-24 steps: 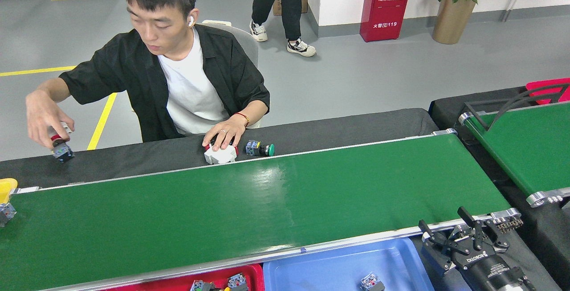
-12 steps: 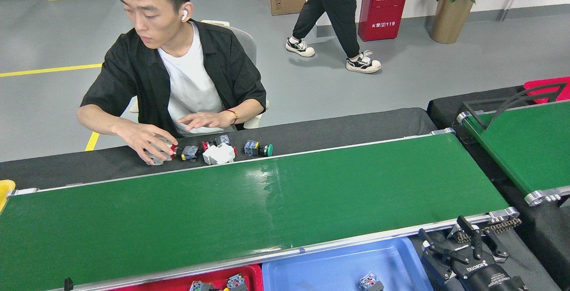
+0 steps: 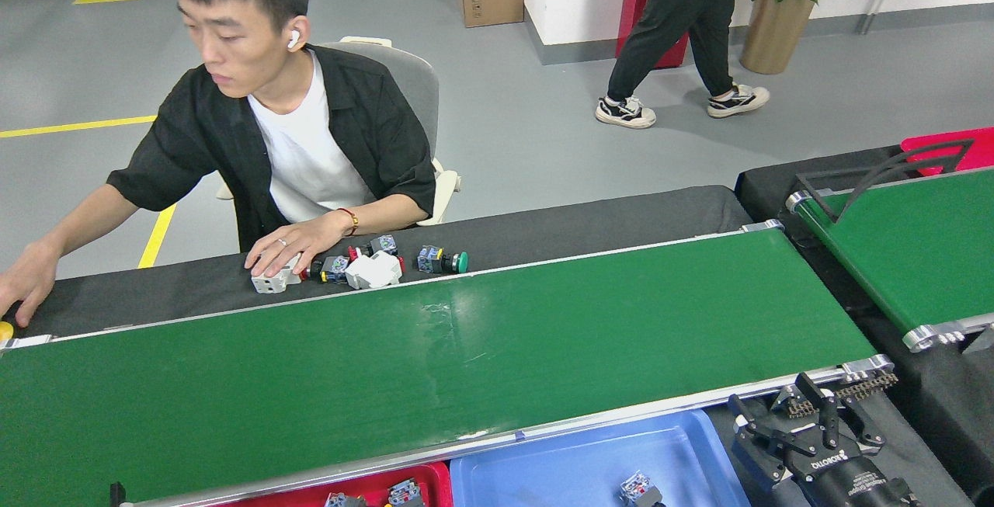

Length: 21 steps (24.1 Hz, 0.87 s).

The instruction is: Pick switch part from conveyor to tray

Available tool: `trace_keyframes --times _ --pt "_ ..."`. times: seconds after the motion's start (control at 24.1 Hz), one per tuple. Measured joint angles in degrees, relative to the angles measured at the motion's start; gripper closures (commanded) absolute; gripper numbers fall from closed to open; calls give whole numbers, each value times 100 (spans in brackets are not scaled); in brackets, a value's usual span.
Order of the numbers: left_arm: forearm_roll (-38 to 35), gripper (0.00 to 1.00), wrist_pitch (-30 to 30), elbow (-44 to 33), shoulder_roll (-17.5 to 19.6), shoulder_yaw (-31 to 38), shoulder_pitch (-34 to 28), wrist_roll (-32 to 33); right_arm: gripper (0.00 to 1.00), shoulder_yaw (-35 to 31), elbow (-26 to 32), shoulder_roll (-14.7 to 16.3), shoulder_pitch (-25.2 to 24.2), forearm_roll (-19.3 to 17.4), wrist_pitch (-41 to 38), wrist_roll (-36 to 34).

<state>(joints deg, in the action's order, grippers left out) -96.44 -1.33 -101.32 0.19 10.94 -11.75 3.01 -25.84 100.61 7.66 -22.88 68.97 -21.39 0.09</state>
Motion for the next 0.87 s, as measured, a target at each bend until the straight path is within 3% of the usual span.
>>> trace_keyframes --times 0.54,0.87 --pt "9 0 7 -2 27 282 647 3 0 4 -13 -24 9 -8 -19 69" --pt "15 0 10 -2 30 367 670 3 0 -37 -9 -35 41 -23 1 33"
